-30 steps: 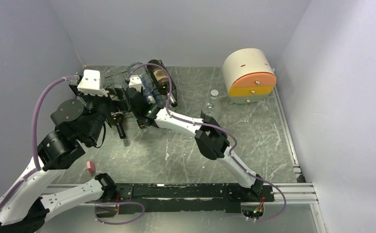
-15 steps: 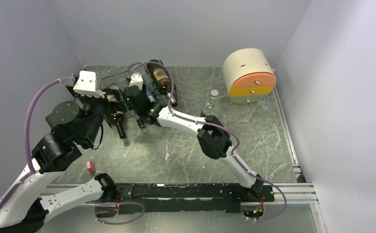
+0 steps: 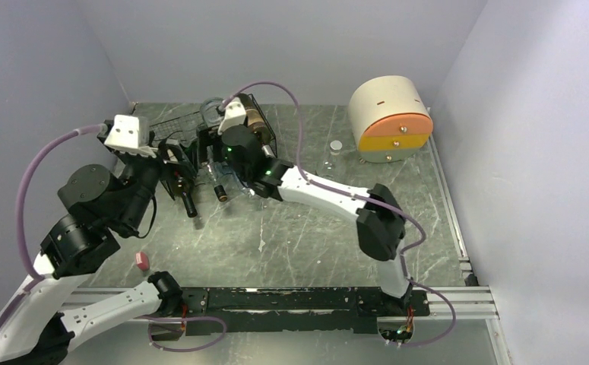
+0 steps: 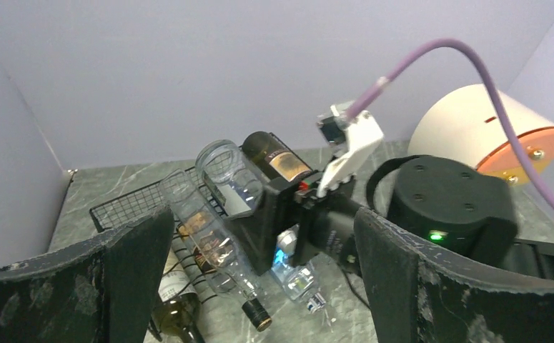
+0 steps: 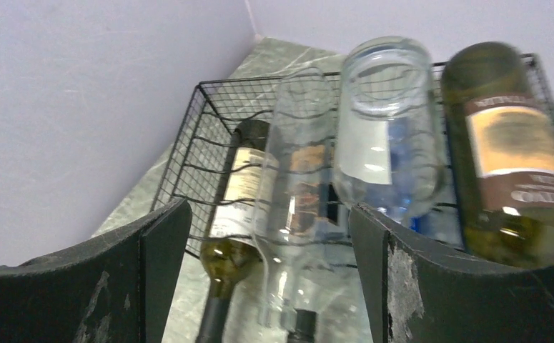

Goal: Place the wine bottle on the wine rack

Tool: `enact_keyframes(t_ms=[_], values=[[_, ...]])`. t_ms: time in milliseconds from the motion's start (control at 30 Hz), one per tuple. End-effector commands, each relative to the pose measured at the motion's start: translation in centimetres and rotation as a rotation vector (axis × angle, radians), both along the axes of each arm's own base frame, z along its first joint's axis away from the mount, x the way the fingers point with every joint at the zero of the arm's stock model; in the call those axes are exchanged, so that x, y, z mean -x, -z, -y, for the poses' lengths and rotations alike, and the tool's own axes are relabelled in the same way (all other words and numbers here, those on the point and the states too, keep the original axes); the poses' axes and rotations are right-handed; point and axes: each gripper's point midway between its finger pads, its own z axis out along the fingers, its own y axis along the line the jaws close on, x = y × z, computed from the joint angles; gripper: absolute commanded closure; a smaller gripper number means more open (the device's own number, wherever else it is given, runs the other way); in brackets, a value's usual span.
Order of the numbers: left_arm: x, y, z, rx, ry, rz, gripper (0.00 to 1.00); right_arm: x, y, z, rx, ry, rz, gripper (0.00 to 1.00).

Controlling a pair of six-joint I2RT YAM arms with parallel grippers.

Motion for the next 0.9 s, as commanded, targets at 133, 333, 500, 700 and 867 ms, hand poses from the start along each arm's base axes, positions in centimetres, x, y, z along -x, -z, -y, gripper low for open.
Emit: enact_keyframes(t_ms=[133,333,500,700,867], values=[[1.1,-1.8,1.0,0.065,0.105,0.081,0.01,0.9,-5.9,10.9,0.065,0.18,0.141,0.15],[0.7,-1.1,2.4,0.046,0.146,0.063,0.01,1.2,-6.8,22.0,0.144,0.422,0.129,0.15],[0.1,-0.5,3.7,0.033,0.171,0.047,0.01,1.3,-5.1,29.8,0.172,0.559,0.044,0.15],[-0.5,0.3,5.1,0.011,0.203,0.023,0.01,1.2,-2.0,33.8,0.234,0.558,-0.053,0.15],[-0.8,0.8,5.9,0.006,0.218,0.007,0.01,0.6,0.5,34.0,0.295,0.501,-0.141,0.15]])
